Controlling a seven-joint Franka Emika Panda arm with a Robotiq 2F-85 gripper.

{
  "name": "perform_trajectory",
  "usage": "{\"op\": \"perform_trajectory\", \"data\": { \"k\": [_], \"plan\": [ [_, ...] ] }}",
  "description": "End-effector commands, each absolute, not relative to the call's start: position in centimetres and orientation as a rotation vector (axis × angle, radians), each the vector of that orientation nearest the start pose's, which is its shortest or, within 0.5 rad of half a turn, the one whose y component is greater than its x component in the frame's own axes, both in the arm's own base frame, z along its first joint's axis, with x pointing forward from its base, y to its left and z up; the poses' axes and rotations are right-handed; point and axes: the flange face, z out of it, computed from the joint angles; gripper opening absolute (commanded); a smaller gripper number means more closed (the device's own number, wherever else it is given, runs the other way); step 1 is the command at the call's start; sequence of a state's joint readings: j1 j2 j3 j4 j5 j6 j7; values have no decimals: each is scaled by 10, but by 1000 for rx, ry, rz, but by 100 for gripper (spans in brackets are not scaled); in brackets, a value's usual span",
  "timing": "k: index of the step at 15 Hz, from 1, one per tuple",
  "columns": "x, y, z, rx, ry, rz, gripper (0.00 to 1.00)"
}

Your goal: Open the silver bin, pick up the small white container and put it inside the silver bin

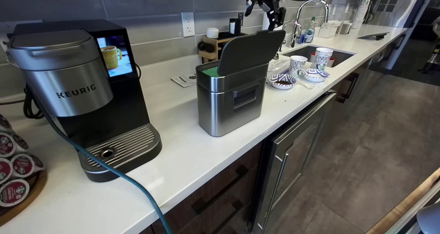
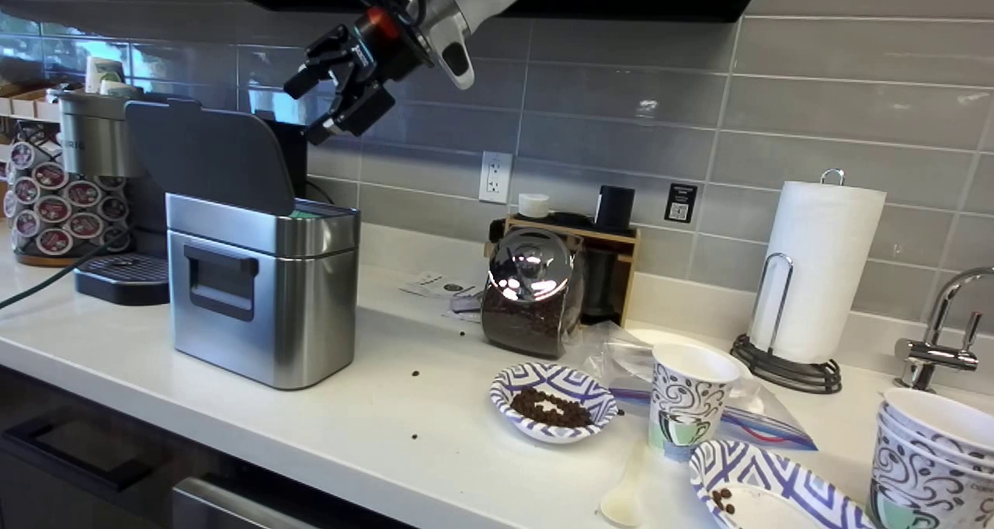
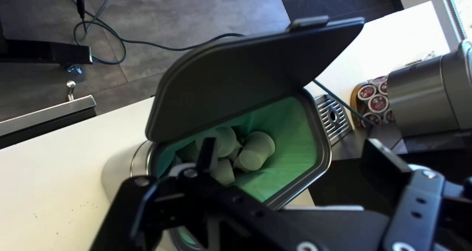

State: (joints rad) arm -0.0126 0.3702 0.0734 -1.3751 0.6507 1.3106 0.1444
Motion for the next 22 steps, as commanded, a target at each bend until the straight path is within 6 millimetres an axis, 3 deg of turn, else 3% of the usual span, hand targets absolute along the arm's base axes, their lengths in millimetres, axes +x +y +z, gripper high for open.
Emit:
{"op": "perform_trajectory", "data": {
  "k": [1,4,10,16,22],
  "plan": [
    [585,105,542,-2475,-8,566,100],
    [561,109,565,-2531,-127,498,100],
    [521,115,585,-2700,-420,316,100],
    [515,121,586,-2774,-609,-47,100],
    [513,124,572,-2754,-658,-251,100]
  ]
}}
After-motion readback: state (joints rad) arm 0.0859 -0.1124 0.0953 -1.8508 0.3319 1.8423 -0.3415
